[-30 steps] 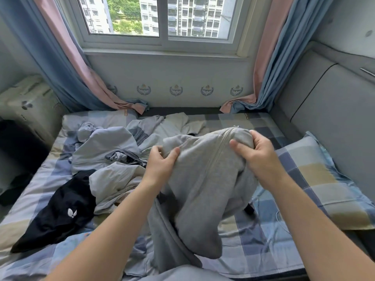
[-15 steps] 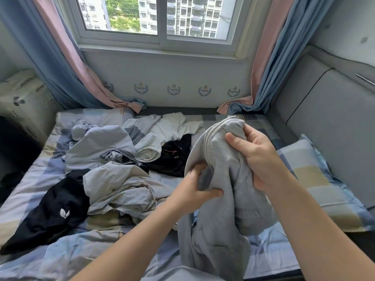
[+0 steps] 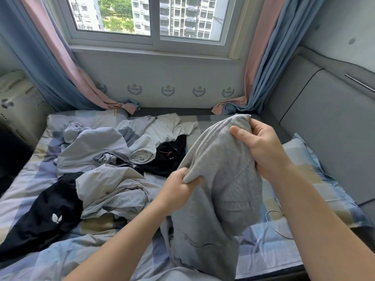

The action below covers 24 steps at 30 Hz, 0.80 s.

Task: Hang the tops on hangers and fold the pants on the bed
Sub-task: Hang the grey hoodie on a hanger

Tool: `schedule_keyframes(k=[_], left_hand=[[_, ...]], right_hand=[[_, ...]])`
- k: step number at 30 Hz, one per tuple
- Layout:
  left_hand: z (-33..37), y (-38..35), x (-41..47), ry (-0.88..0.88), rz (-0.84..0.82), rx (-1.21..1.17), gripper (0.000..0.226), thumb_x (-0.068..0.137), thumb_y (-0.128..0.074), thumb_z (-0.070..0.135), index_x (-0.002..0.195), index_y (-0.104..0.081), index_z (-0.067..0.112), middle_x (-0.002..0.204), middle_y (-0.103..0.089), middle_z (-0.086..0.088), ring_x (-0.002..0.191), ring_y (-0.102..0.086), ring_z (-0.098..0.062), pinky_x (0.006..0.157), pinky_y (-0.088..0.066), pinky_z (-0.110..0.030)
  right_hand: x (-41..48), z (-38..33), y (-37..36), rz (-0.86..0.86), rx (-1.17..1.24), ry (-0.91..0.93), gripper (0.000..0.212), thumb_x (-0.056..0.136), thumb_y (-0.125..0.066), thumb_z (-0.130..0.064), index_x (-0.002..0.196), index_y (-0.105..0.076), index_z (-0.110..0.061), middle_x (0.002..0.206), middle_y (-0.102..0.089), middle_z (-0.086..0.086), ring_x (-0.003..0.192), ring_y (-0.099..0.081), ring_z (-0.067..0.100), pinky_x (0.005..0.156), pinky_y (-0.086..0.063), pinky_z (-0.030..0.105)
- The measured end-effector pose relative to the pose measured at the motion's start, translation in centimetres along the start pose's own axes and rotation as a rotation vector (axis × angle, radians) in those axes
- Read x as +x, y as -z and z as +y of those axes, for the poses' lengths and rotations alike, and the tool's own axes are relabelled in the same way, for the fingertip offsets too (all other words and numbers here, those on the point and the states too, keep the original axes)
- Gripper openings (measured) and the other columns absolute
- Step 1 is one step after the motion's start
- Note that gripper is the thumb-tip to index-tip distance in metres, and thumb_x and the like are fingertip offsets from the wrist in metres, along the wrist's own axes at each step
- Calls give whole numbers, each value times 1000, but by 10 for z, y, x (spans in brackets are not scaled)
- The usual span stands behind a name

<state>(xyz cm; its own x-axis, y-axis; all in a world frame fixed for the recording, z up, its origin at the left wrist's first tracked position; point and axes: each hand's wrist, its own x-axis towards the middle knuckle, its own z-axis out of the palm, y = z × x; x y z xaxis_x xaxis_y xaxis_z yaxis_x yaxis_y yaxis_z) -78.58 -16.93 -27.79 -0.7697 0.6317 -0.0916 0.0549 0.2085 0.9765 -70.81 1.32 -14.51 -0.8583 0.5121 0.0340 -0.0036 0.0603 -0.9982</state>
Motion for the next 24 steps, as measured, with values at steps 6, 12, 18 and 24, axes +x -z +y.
schedule_keyframes(k=[6,12,18,24], left_hand=[[19,24,0,380,175,-531,19,86,-73,7,105,-74,5,104,-75,-18,100,-71,-35,88,-57,-47],[30,42,6,545,314,-848,63,79,-81,40,122,-64,-2,114,-71,-22,105,-71,-35,100,-53,-49],[59,45,0,486,347,-917,36,96,-64,39,102,-65,4,94,-72,-9,91,-69,-21,85,-56,-37],[76,35,-15,384,290,-878,17,98,-63,29,93,-65,13,71,-66,-3,77,-66,-18,94,-54,-38]], right_hand=[[4,28,-4,66,-328,-19,57,96,-66,-22,147,-41,-29,145,-48,-10,130,-46,8,106,-39,30],[-29,63,-33,-192,-318,-37,18,95,-67,-12,108,-68,-23,103,-75,-6,91,-71,9,84,-55,32],[-58,100,-62,-361,-367,-96,39,89,-75,-26,124,-57,-32,117,-67,-14,107,-63,2,96,-53,28],[-61,113,-81,-241,-381,-71,35,82,-77,-35,112,-58,-36,103,-68,-12,95,-63,3,79,-53,25]])
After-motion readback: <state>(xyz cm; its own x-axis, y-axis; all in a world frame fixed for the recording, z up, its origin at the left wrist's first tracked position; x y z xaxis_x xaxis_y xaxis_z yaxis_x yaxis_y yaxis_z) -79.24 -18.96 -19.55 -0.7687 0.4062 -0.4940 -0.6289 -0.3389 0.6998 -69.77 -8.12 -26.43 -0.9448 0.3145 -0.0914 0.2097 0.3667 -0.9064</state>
